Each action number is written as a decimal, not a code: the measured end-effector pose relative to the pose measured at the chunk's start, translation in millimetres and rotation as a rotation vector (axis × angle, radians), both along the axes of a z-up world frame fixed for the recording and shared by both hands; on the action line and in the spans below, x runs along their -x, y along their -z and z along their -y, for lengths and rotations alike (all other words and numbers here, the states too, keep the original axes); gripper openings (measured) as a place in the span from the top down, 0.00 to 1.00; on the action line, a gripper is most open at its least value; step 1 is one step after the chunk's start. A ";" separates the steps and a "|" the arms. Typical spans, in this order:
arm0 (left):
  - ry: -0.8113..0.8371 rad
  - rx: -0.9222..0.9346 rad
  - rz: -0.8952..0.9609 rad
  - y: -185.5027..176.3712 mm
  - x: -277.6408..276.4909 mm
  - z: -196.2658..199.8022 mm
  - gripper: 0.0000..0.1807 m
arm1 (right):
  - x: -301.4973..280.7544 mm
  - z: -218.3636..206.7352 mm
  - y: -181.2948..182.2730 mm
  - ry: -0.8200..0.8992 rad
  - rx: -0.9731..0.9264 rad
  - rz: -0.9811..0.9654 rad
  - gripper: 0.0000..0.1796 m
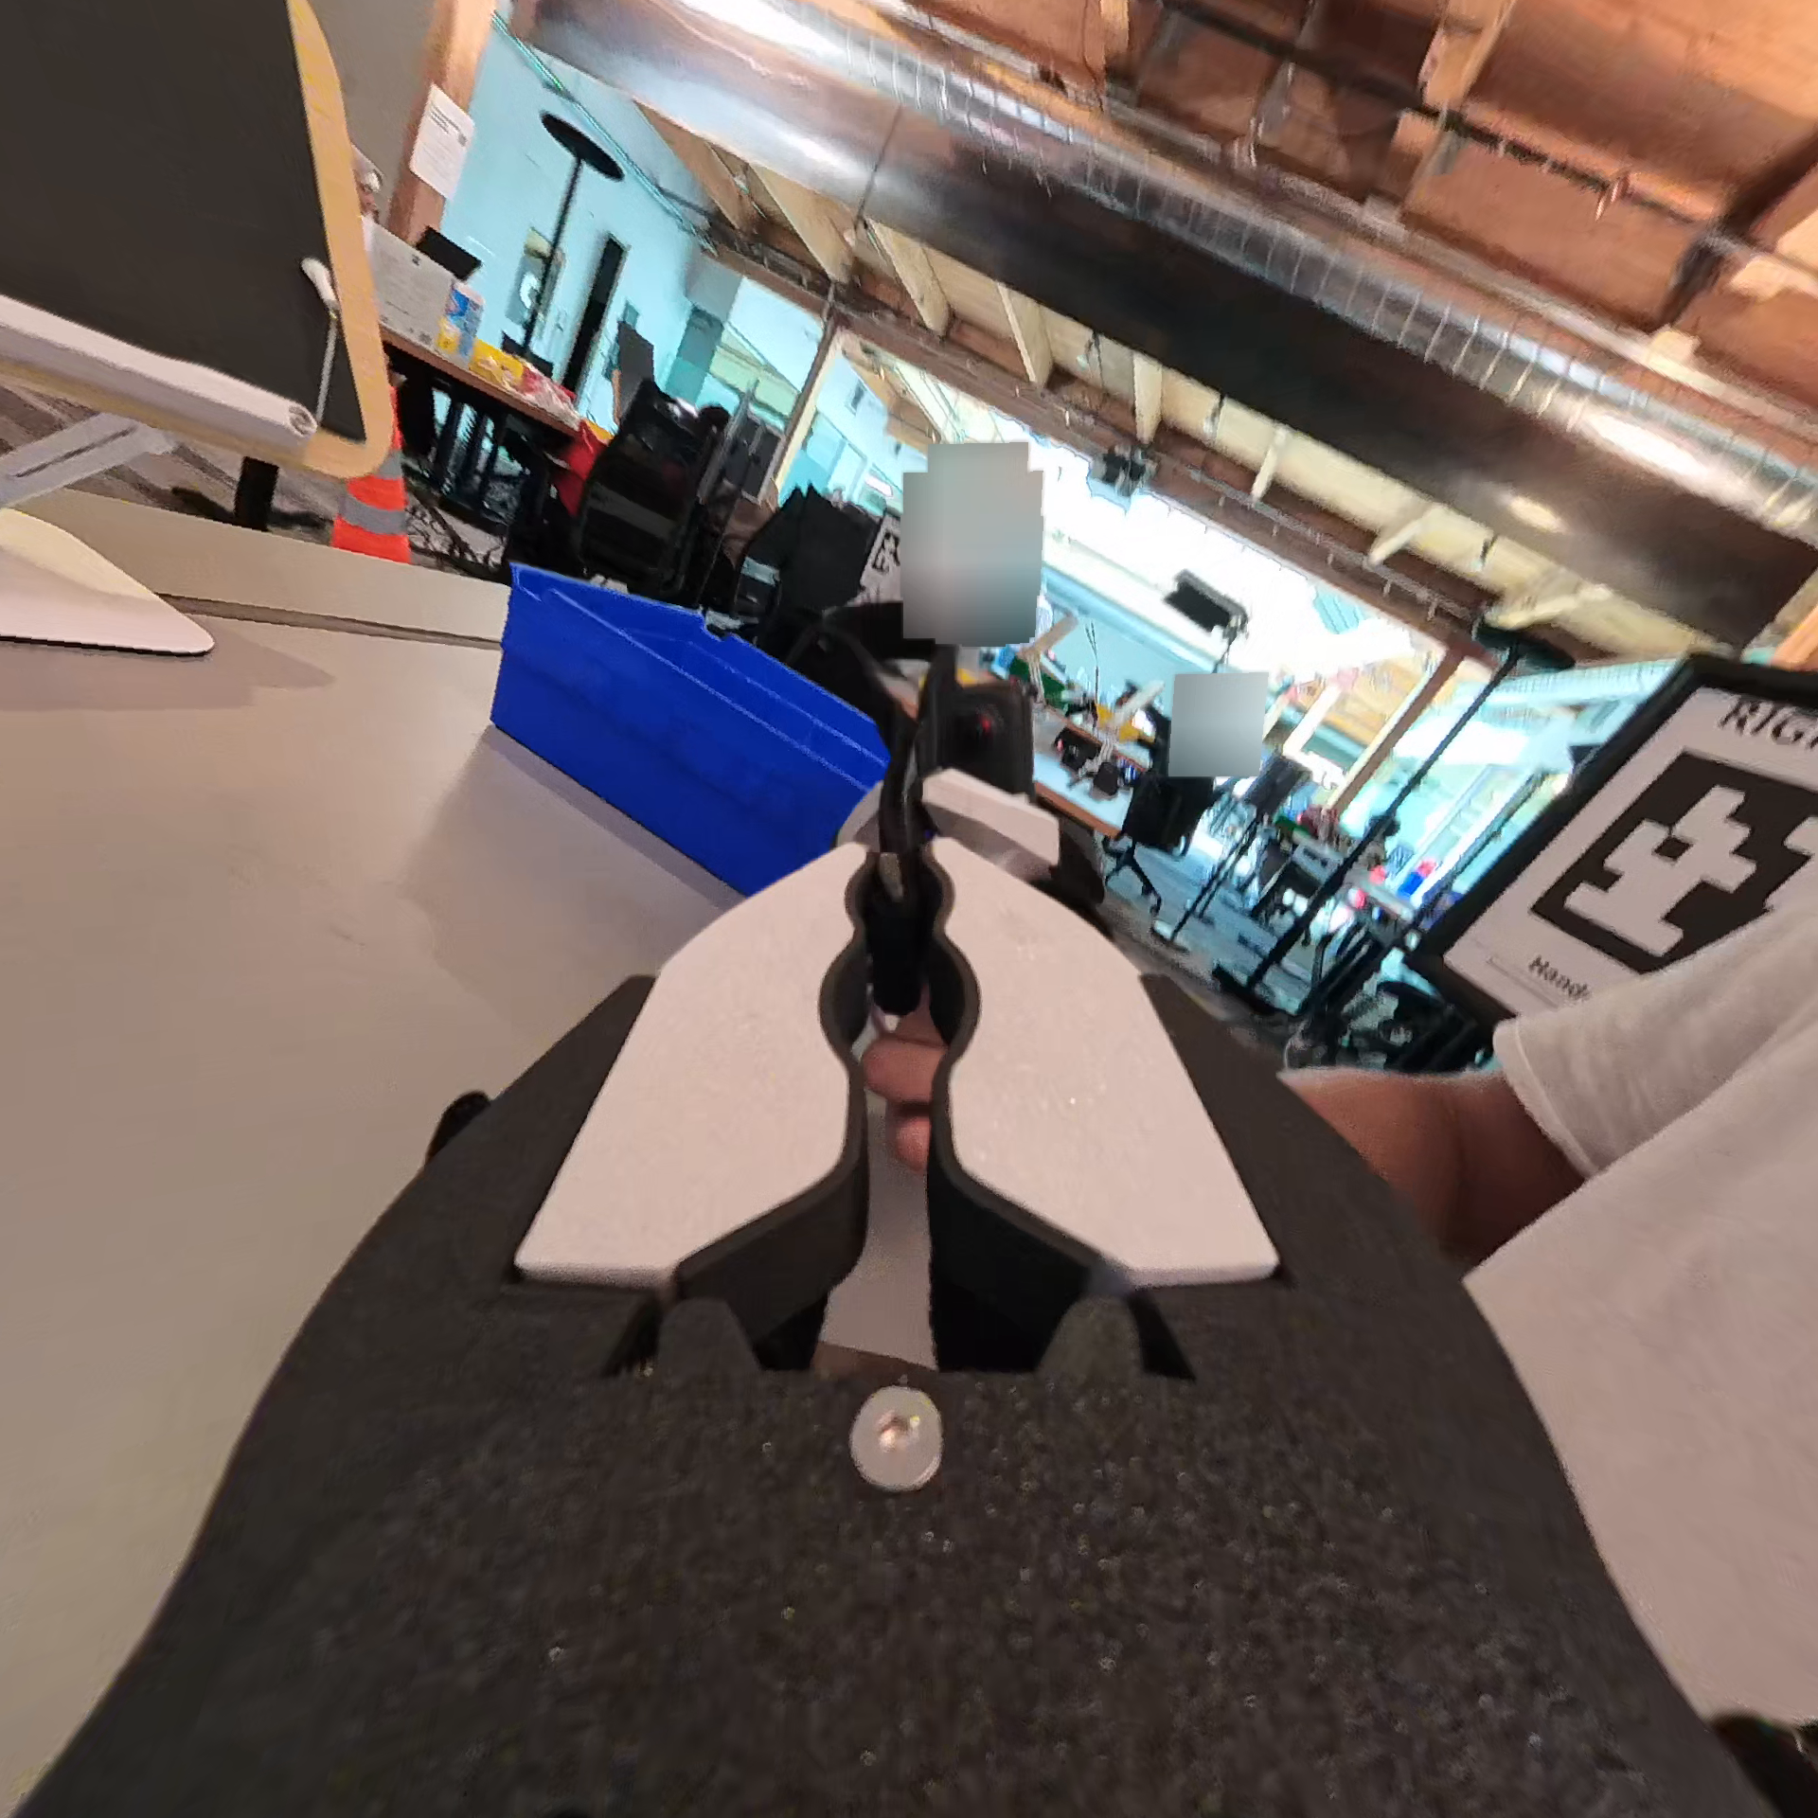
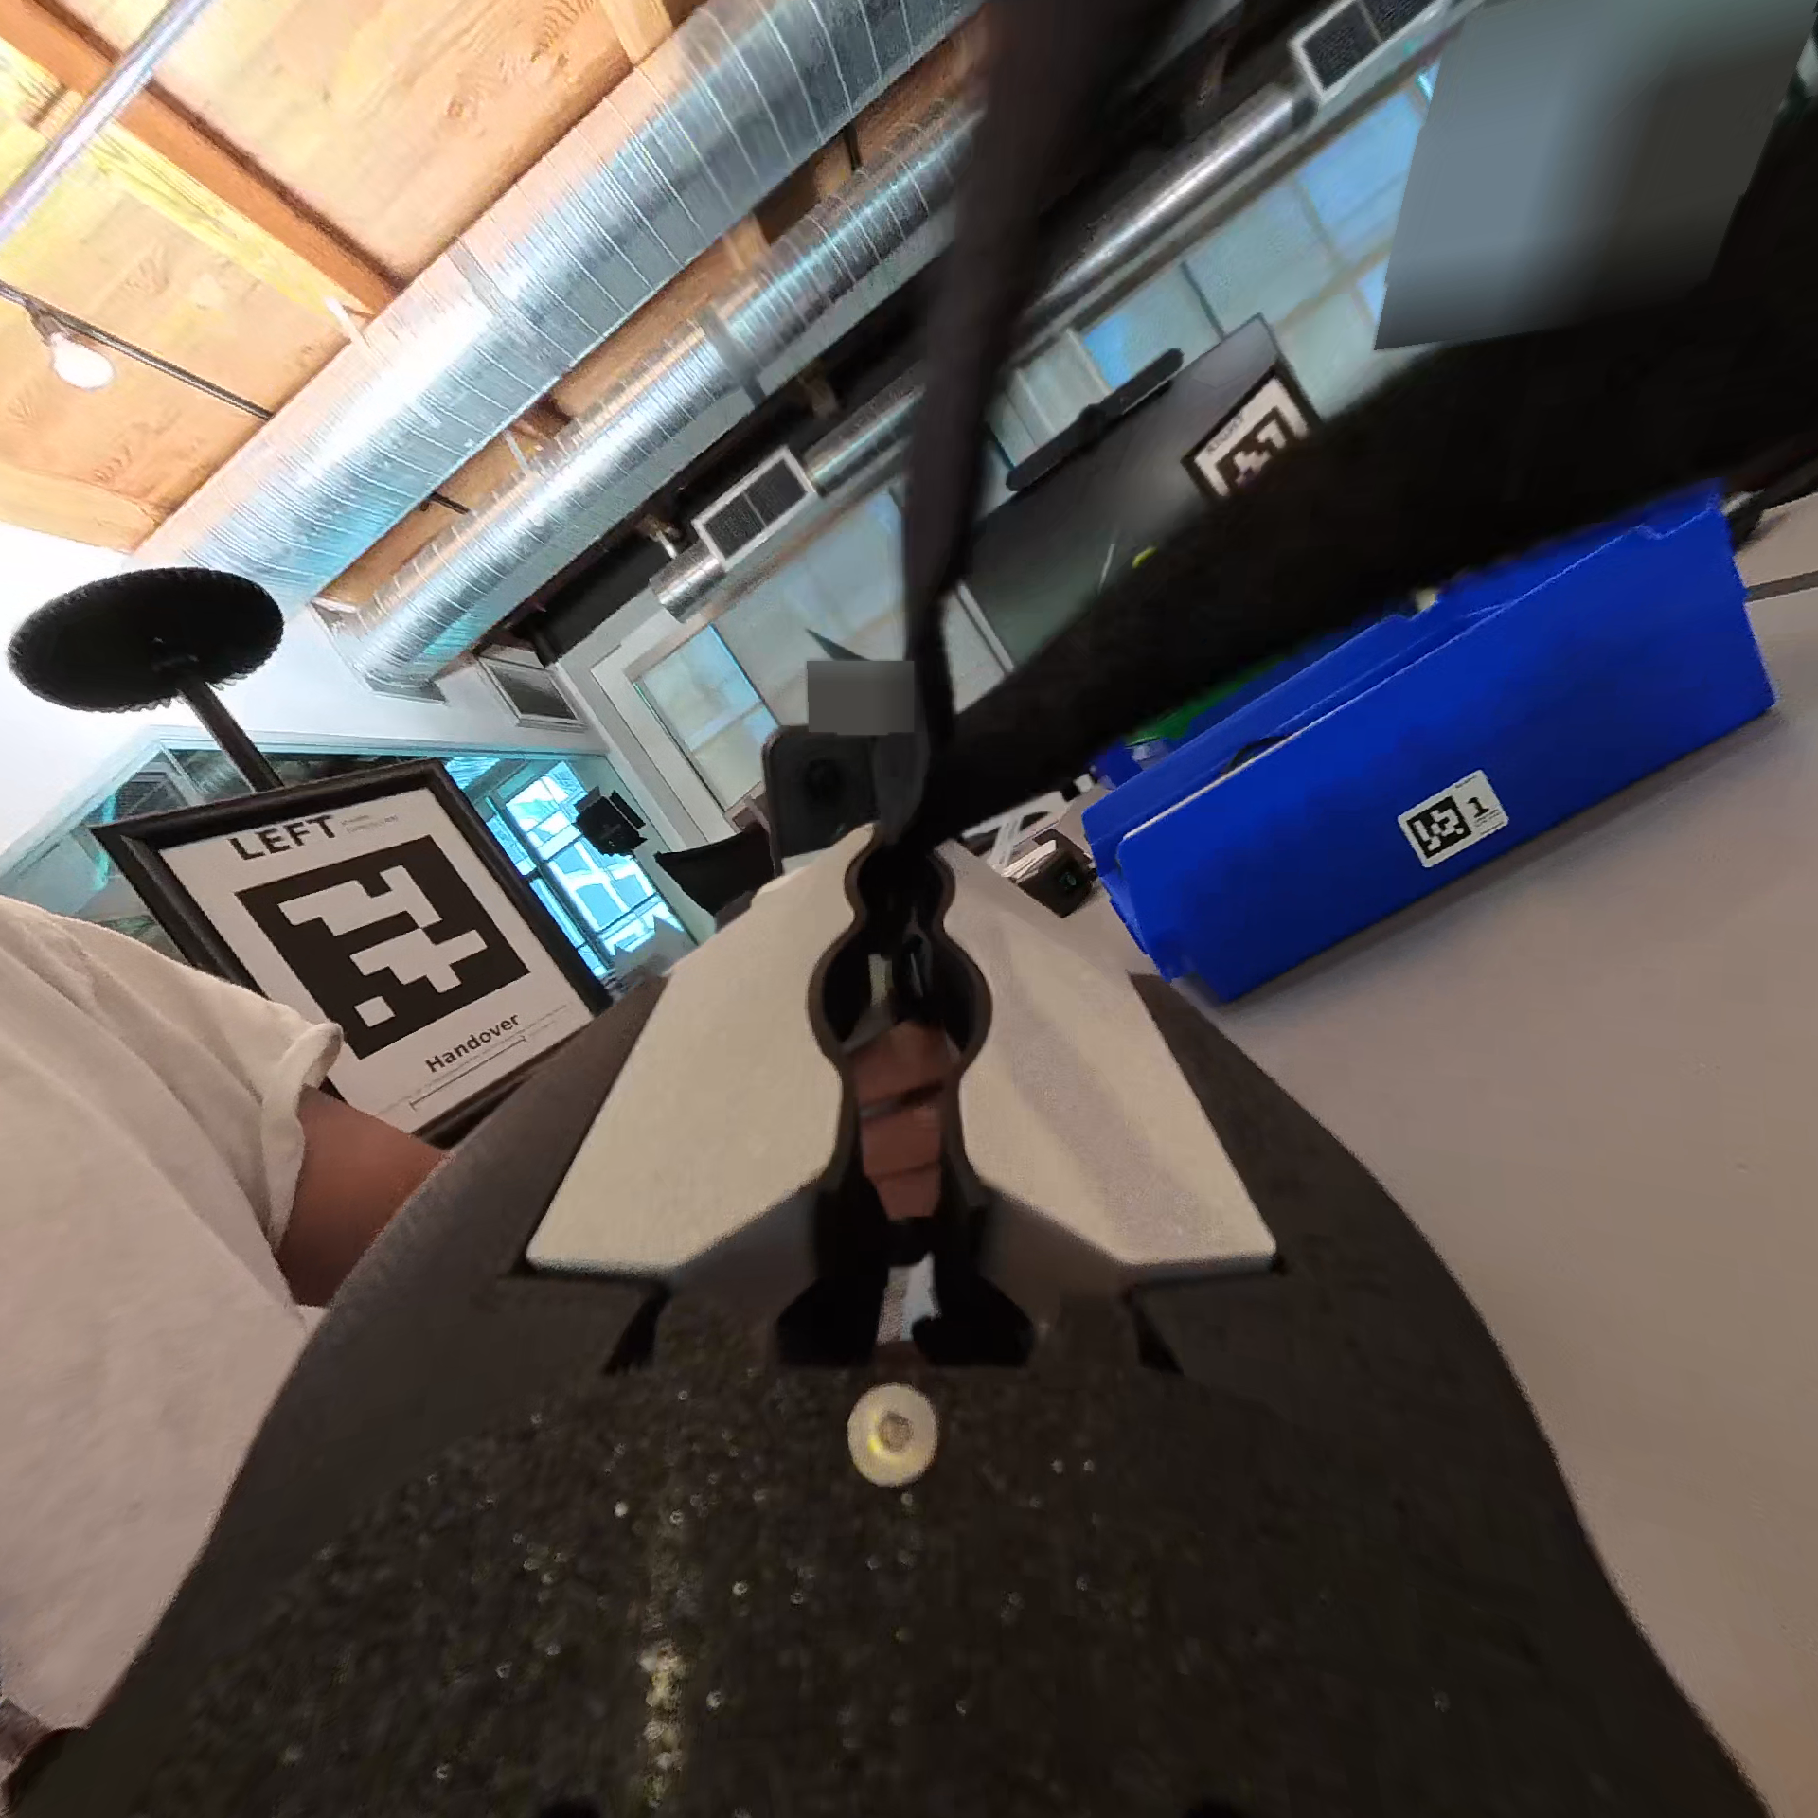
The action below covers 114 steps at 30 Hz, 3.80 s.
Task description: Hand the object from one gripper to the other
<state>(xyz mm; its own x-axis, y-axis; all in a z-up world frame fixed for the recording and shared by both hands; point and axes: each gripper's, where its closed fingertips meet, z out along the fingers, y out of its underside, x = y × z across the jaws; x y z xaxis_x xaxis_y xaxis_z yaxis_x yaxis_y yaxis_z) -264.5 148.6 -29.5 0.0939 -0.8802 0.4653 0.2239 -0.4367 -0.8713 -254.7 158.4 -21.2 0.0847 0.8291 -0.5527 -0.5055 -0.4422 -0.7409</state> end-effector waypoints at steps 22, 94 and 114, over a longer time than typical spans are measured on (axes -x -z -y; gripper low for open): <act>0.288 -0.119 -0.541 34.0 11.1 15.6 0.97 | 74.0 25.3 59.6 -0.091 -0.084 0.439 0.97; -0.033 0.281 0.328 -16.4 11.0 -28.9 0.97 | 24.6 -13.4 2.4 0.042 0.047 -0.231 0.97; 0.102 -0.226 -0.849 54.3 59.2 -20.3 0.98 | -4.8 1.3 0.4 -0.136 -0.407 0.787 0.74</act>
